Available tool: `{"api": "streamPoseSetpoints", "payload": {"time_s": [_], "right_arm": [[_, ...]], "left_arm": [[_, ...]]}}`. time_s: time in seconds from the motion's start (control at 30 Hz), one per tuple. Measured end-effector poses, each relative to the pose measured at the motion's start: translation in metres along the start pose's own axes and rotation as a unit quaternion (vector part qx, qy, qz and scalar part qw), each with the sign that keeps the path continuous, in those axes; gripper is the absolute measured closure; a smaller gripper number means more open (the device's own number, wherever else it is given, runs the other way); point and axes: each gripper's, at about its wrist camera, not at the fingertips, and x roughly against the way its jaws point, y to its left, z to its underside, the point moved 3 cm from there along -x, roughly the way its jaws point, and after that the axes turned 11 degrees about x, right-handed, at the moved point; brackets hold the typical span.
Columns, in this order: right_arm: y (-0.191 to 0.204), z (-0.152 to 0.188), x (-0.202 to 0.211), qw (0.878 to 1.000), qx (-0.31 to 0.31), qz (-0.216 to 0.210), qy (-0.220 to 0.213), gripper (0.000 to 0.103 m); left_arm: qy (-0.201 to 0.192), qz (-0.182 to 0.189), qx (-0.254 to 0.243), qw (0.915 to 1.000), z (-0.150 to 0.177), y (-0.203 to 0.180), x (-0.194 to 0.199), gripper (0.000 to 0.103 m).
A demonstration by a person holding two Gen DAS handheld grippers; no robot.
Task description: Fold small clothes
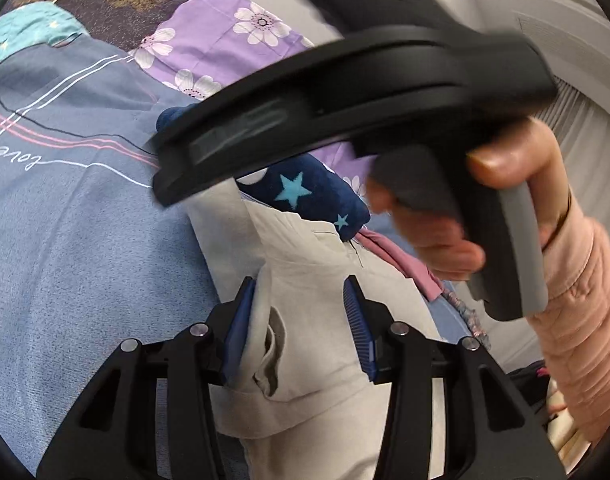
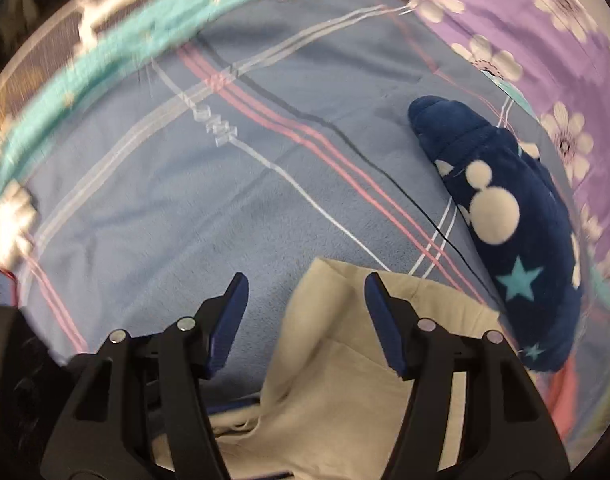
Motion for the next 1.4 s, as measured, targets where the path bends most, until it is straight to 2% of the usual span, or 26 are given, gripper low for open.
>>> {"api": "streamPoseSetpoints", "payload": {"time_s": [0.03,0.07,0.1,0.13,0.23,0.3,0.33,0.37,0.4,0.43,0.47,0.53,0.63,0.73,0.83,0.93,1.0,1.03,1.07,1.1,1.13,1.17,1.2,1.23,1.3,1.4], "right_arm": [[0.003,-0.001,-0.005,1.0,0.01,0.005,0.012,0.068],[0.007,-0.002,-0.011,0.999,0.021,0.014,0.031,0.1],[0.008,-0.002,-0.013,0.999,0.023,0.027,0.041,0.101],[0.007,-0.003,-0.011,0.999,0.018,0.036,0.033,0.101],[-0.007,-0.003,0.001,0.999,-0.03,0.007,-0.018,0.101],[-0.02,0.001,0.001,0.997,-0.057,-0.012,-0.043,0.101],[-0.025,0.004,-0.001,0.996,-0.069,-0.026,-0.057,0.101],[-0.028,0.009,-0.006,0.993,-0.081,-0.047,-0.071,0.1],[-0.029,0.015,-0.01,0.991,-0.088,-0.058,-0.083,0.098],[-0.031,0.02,-0.011,0.99,-0.093,-0.051,-0.092,0.092],[-0.034,0.025,-0.008,0.989,-0.099,-0.043,-0.104,0.08],[-0.042,0.042,0.007,0.982,-0.124,-0.043,-0.139,0.07],[-0.064,0.09,0.035,0.965,-0.175,-0.062,-0.183,0.07],[-0.083,0.158,0.055,0.957,-0.198,-0.037,-0.207,0.07],[-0.098,0.259,0.061,0.938,-0.267,-0.042,-0.218,0.07],[-0.108,0.341,0.051,0.918,-0.335,-0.032,-0.21,0.07],[-0.114,0.393,0.031,0.91,-0.378,-0.008,-0.17,0.07],[-0.115,0.407,0.019,0.908,-0.392,-0.002,-0.148,0.071],[-0.117,0.424,0.003,0.903,-0.407,-0.005,-0.135,0.078],[-0.115,0.43,0.002,0.898,-0.407,-0.008,-0.169,0.078],[-0.113,0.431,0.001,0.901,-0.397,-0.003,-0.176,0.078],[-0.108,0.427,0.001,0.91,-0.374,0.017,-0.178,0.075],[-0.105,0.424,0.001,0.912,-0.368,0.03,-0.176,0.075],[-0.102,0.421,0.001,0.913,-0.367,0.044,-0.174,0.075],[-0.102,0.421,0.0,0.912,-0.368,0.05,-0.176,0.075],[-0.108,0.431,-0.003,0.9,-0.385,0.022,-0.203,0.075]], "left_arm": [[0.001,-0.002,-0.004,1.0,0.001,-0.002,0.0,0.056],[0.002,-0.004,-0.007,1.0,0.001,-0.003,0.0,0.056],[0.003,-0.005,-0.008,0.9999,0.001,-0.004,0.0,0.056],[0.001,-0.008,-0.008,0.9999,0.001,-0.004,0.001,0.056],[-0.005,-0.027,0.0,0.9996,-0.003,0.001,0.007,0.056],[0.007,-0.074,0.006,0.9972,-0.003,0.009,0.006,0.056],[0.023,-0.117,0.016,0.9928,-0.002,0.021,0.005,0.056],[0.043,-0.143,0.032,0.9882,0.0,0.031,0.0,0.056],[0.052,-0.143,0.044,0.9873,0.001,0.037,-0.002,0.056],[0.05,-0.13,0.055,0.9888,0.0,0.04,-0.001,0.058],[0.05,-0.131,0.056,0.9885,-0.002,0.04,0.001,0.061],[0.056,-0.156,0.036,0.9855,0.0,0.037,0.002,0.078],[0.059,-0.192,0.018,0.9795,0.001,0.035,0.004,0.089],[0.062,-0.217,-0.006,0.9741,0.003,0.032,0.004,0.089],[0.057,-0.242,-0.031,0.9682,0.004,0.033,0.001,0.089],[0.038,-0.259,-0.05,0.9638,0.004,0.024,0.008,0.089],[0.013,-0.239,-0.06,0.9691,-0.001,0.007,0.018,0.089],[0.0,-0.205,-0.07,0.9762,-0.002,-0.01,0.025,0.089],[-0.007,-0.178,-0.082,0.9806,-0.002,-0.028,0.029,0.089],[-0.008,-0.167,-0.094,0.9814,0.0,-0.04,0.029,0.088],[0.0,-0.169,-0.117,0.9787,0.005,-0.056,0.023,0.084],[0.015,-0.188,-0.14,0.972,0.013,-0.064,0.011,0.078],[0.026,-0.211,-0.157,0.9643,0.019,-0.066,-0.001,0.067],[0.044,-0.253,-0.181,0.9493,0.03,-0.061,-0.021,0.066],[0.097,-0.319,-0.189,0.9235,0.051,-0.033,-0.056,0.064],[0.088,-0.337,-0.211,0.9133,0.052,-0.037,-0.059,0.063]]}}
